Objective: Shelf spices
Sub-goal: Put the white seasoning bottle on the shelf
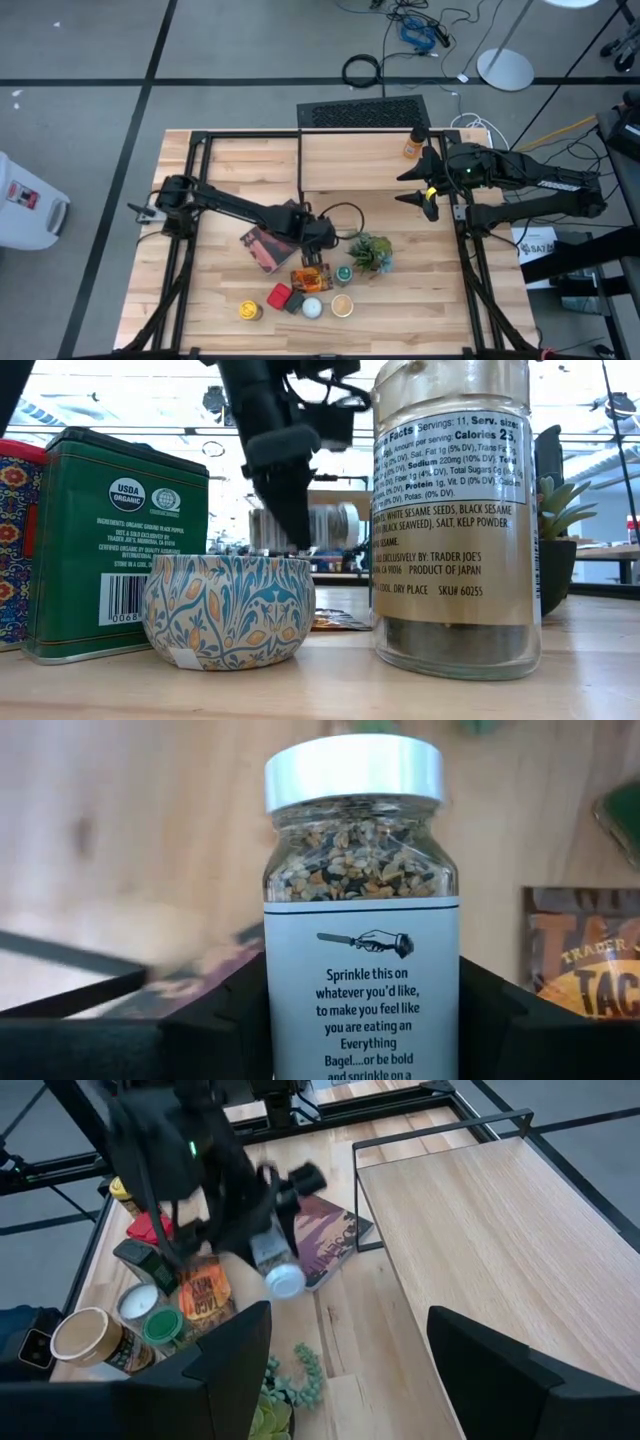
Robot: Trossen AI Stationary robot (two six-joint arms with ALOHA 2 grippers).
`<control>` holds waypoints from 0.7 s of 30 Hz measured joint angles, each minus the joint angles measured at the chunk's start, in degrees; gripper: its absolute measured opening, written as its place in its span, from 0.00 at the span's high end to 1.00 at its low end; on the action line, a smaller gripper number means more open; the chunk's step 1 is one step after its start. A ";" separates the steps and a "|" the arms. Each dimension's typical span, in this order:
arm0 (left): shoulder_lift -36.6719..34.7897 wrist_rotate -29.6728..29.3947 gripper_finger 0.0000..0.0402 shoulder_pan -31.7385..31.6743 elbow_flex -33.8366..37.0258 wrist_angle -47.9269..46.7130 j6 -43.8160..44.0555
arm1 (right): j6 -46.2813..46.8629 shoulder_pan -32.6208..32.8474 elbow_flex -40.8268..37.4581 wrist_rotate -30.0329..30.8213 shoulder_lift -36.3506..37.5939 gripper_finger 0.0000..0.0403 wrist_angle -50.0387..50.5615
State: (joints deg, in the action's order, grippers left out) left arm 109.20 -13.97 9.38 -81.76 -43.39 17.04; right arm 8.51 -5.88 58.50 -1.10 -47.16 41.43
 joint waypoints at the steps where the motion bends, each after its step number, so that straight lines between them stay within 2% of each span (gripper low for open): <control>1: -0.90 -0.75 0.50 -0.10 0.00 0.06 0.00 | 0.02 0.02 0.00 0.00 0.00 0.36 -0.05; 16: -10.76 -12.67 0.50 -2.27 -0.11 1.54 -4.72 | 0.72 0.01 -0.01 0.00 0.00 0.36 -0.03; 21: -12.90 -14.08 0.50 -3.51 -0.11 5.74 -8.18 | 1.31 0.02 -0.01 -0.22 0.00 0.36 0.22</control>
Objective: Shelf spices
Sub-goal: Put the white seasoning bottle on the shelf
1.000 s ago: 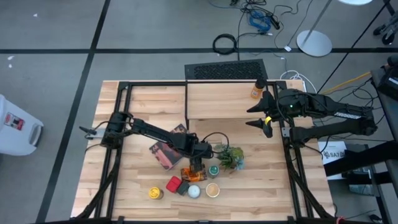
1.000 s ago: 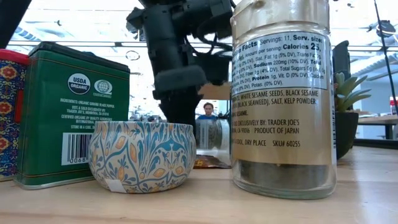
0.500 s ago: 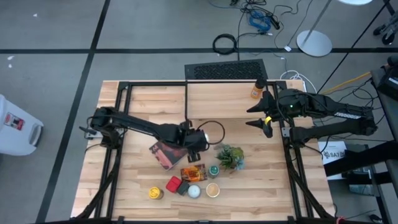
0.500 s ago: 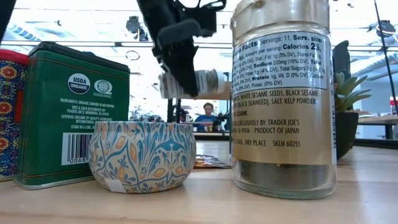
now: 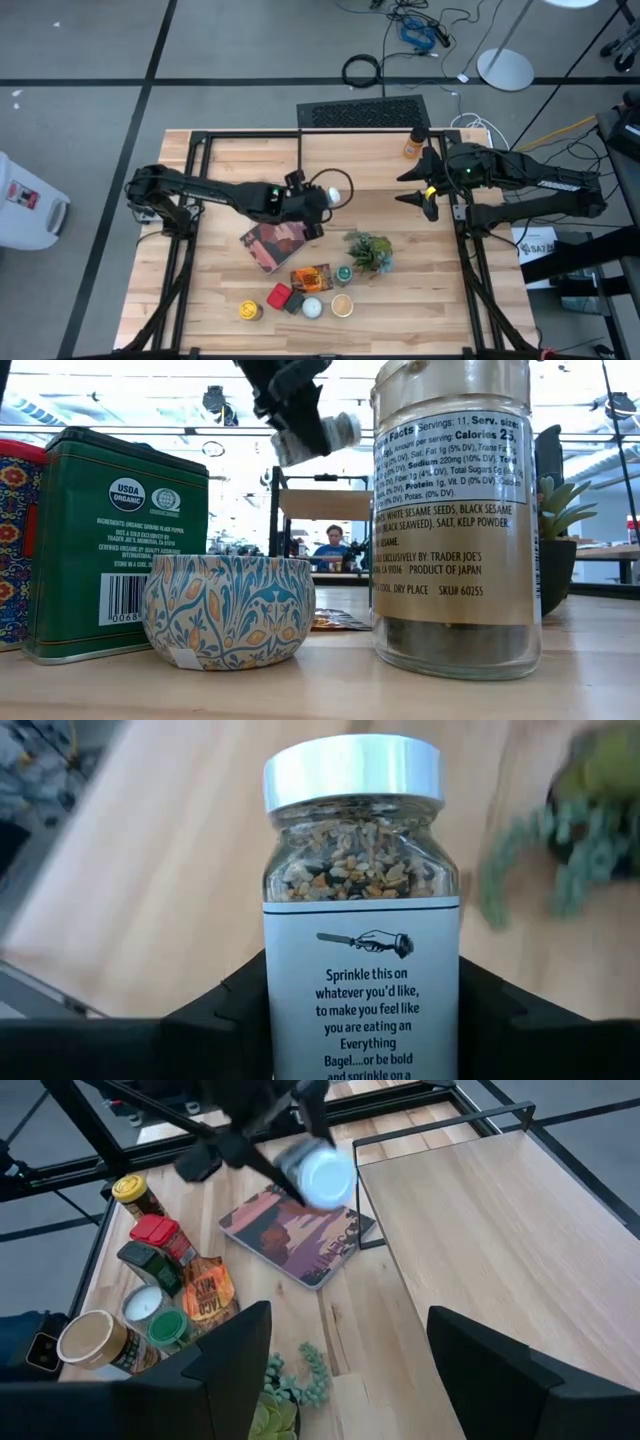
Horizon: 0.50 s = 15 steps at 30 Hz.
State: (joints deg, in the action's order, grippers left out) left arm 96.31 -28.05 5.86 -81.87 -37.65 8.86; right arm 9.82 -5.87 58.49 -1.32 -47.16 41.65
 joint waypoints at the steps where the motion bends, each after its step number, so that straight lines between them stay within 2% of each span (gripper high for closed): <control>1: -0.36 -0.07 0.50 -0.28 0.00 1.00 -0.56 | 0.00 -0.01 -0.01 0.00 0.00 0.36 0.02; 15: -1.83 -1.20 0.50 -4.82 -0.07 13.97 -9.75 | 1.09 -0.01 0.00 0.00 0.00 0.36 0.04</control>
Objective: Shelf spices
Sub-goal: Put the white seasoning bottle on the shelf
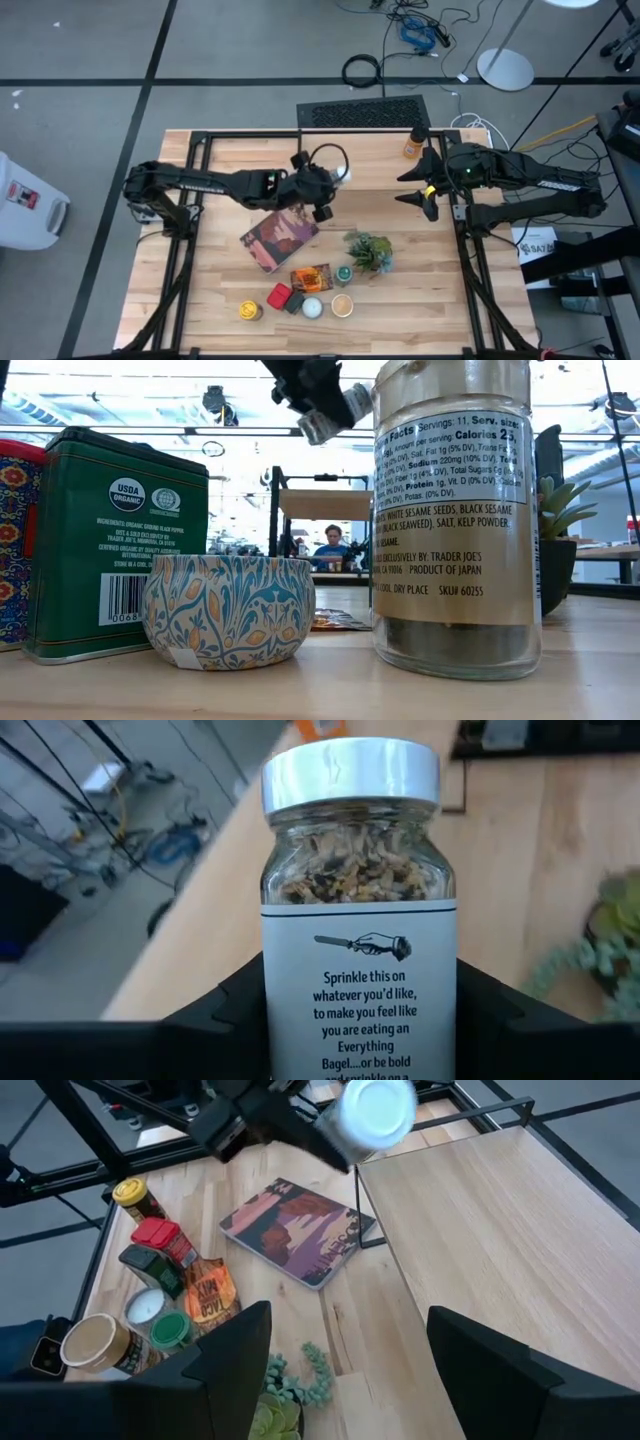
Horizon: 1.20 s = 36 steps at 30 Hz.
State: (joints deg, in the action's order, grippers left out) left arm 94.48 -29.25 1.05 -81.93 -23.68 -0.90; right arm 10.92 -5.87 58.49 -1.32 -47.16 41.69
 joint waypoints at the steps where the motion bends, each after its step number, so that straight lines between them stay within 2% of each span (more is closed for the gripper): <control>1: 0.00 0.01 0.50 -0.45 0.00 1.31 -0.70 | 0.02 -0.01 0.01 0.00 0.00 0.36 0.00; 8: 0.00 0.67 0.50 -3.41 0.00 9.68 -4.96 | 0.44 -0.01 -0.01 0.01 0.00 0.36 0.00; 20: 0.79 5.67 0.50 -9.29 0.00 23.95 -8.64 | 0.22 -0.01 0.01 0.04 0.00 0.36 -0.04; 28: 8.53 12.58 0.50 -14.03 0.00 36.54 -5.66 | -0.62 0.01 0.00 0.04 0.00 0.36 -0.03; 36: 18.55 12.71 0.50 -15.93 0.07 49.31 -3.92 | -0.63 -0.01 -0.01 0.03 0.00 0.36 0.63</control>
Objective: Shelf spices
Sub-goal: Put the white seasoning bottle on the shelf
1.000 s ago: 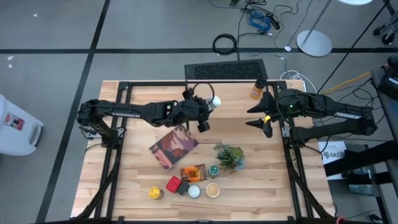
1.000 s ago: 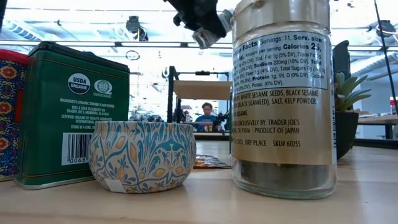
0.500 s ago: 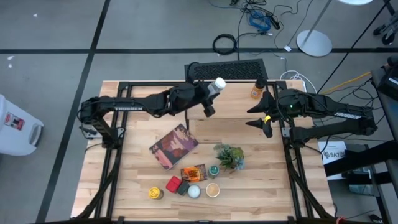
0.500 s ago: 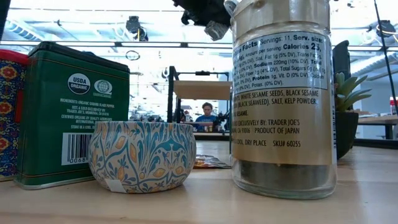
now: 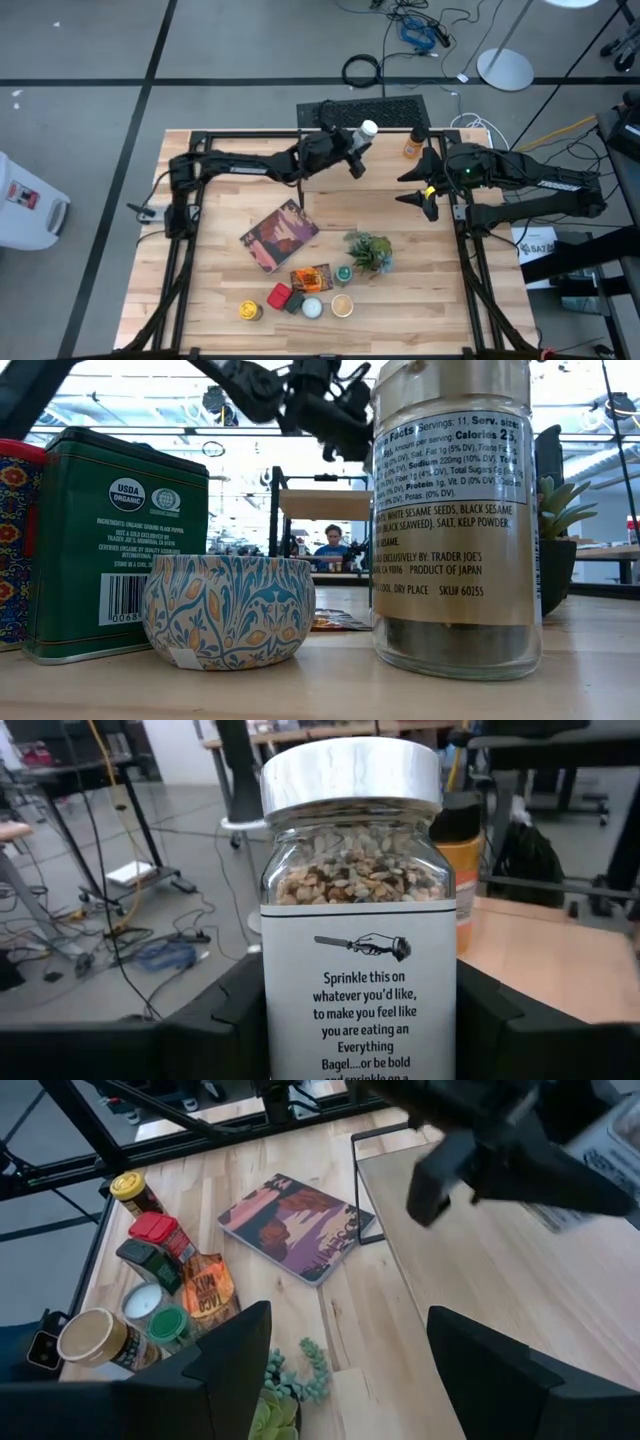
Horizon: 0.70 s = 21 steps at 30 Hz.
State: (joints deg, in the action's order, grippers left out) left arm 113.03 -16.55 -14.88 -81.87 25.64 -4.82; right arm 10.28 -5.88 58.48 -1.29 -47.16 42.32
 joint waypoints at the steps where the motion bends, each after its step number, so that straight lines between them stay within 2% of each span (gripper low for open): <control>1: 0.95 -0.13 0.50 -0.11 0.00 1.38 0.04 | -0.02 -0.01 0.02 -0.01 0.00 0.36 0.02; 9: 5.69 -0.12 0.50 -2.38 0.00 5.17 5.96 | -0.78 0.02 -0.01 -0.01 0.00 0.36 -0.02; 21: 6.74 -0.12 0.49 -2.74 -0.13 4.25 5.91 | -1.97 0.01 -0.01 0.02 0.00 0.36 -0.74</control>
State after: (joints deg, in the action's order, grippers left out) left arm 119.77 -16.67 -17.62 -81.99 29.88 1.10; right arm 8.32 -5.87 58.48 -1.28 -47.16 41.58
